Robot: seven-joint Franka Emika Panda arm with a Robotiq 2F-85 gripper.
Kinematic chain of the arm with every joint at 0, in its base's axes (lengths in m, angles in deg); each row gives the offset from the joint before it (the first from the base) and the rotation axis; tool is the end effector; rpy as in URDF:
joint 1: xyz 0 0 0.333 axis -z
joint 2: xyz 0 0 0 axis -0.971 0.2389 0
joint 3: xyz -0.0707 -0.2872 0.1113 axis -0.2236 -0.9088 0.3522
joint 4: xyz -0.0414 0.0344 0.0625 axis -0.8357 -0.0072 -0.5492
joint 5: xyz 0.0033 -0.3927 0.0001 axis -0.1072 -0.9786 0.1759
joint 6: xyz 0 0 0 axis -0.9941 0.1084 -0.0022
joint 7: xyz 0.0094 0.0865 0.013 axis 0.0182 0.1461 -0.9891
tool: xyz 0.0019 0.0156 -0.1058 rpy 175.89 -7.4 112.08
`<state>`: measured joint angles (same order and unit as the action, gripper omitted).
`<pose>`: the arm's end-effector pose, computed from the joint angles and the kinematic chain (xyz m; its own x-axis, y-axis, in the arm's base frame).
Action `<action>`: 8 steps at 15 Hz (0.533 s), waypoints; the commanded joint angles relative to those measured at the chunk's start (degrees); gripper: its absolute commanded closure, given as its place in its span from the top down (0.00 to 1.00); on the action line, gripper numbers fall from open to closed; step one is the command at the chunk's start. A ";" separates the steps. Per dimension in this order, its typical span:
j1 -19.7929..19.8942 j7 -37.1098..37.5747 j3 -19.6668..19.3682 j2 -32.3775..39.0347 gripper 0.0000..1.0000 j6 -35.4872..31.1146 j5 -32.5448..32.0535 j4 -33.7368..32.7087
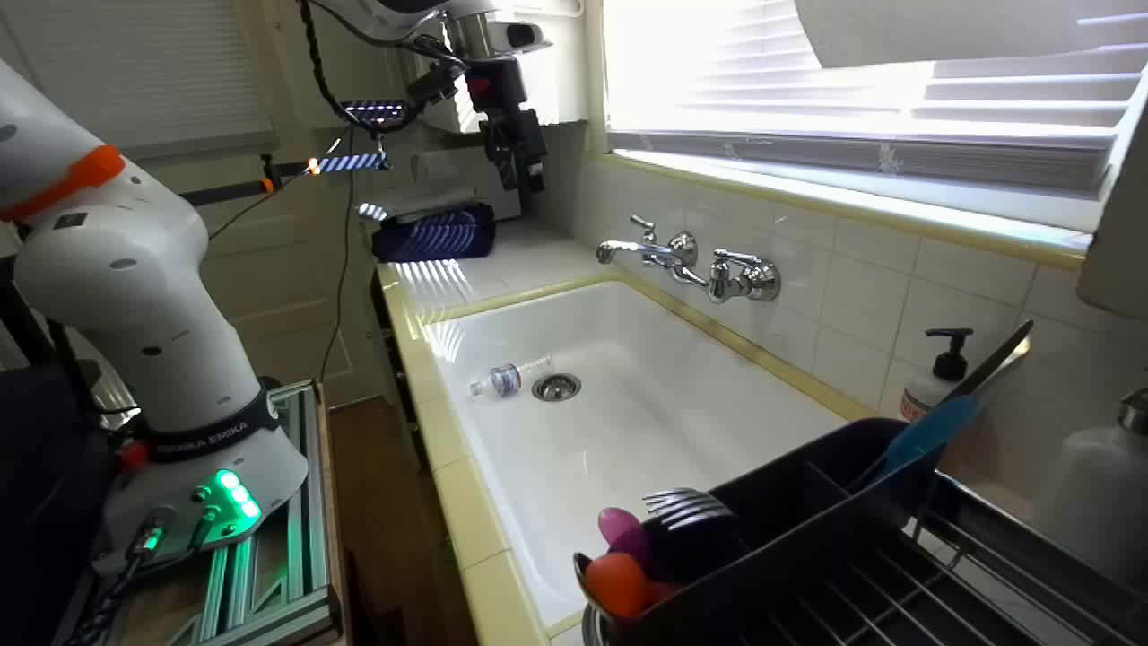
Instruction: Put one fork in the sink
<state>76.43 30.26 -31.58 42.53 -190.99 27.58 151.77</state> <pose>0.4181 0.0266 0.4892 0.9883 0.0816 0.1288 0.0649 -0.9895 0.1291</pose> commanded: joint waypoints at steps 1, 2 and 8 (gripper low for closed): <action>-0.51 0.20 -0.44 0.03 1.00 0.19 -0.23 -0.13; -0.51 0.20 -0.44 0.03 1.00 0.19 -0.23 -0.13; 0.84 1.92 -0.49 0.42 1.00 -0.54 -1.57 -0.02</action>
<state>76.42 30.26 -31.58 42.53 -190.99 27.58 151.77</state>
